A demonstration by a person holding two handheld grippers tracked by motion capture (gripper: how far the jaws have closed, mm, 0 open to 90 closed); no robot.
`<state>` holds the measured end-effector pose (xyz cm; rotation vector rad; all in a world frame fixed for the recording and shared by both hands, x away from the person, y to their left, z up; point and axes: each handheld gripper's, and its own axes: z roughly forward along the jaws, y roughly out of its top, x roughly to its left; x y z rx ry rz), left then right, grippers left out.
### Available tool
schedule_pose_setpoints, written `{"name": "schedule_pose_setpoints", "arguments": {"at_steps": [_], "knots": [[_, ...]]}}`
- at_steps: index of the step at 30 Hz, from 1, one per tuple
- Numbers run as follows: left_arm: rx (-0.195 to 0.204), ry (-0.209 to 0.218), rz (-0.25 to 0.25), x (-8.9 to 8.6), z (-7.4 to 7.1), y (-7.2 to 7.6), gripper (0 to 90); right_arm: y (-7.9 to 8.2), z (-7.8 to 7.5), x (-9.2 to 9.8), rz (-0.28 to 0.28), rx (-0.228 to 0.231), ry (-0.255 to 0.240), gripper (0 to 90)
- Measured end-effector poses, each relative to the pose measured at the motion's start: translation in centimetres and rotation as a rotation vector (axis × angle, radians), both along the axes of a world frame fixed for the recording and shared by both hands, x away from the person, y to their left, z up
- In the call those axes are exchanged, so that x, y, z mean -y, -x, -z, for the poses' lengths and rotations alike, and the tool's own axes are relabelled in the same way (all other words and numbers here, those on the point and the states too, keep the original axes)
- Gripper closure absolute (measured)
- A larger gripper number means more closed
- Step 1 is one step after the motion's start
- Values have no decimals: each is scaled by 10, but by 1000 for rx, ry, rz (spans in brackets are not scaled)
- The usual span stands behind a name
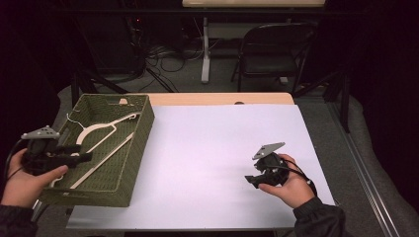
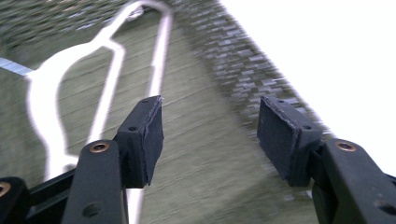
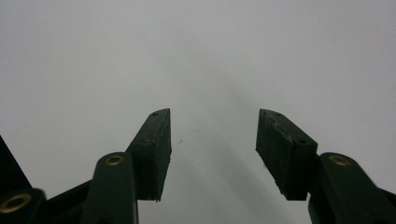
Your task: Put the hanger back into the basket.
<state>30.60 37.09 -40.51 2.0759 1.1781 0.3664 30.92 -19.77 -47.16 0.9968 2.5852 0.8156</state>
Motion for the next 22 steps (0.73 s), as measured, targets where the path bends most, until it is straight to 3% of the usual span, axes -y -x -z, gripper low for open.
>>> {"name": "schedule_pose_setpoints", "arguments": {"at_steps": [6,13,15,18,22], "knots": [[45,76,89,50,4,29,408,19,2,15,37,-12,-11,445],[79,48,141,91,20,47,408,39,11,27,76,0,-53,446],[76,49,166,104,29,51,408,43,17,28,82,10,-86,446],[68,38,200,119,42,55,408,48,23,29,86,15,-99,446],[52,60,224,137,59,55,408,52,32,28,84,47,-132,446]]}}
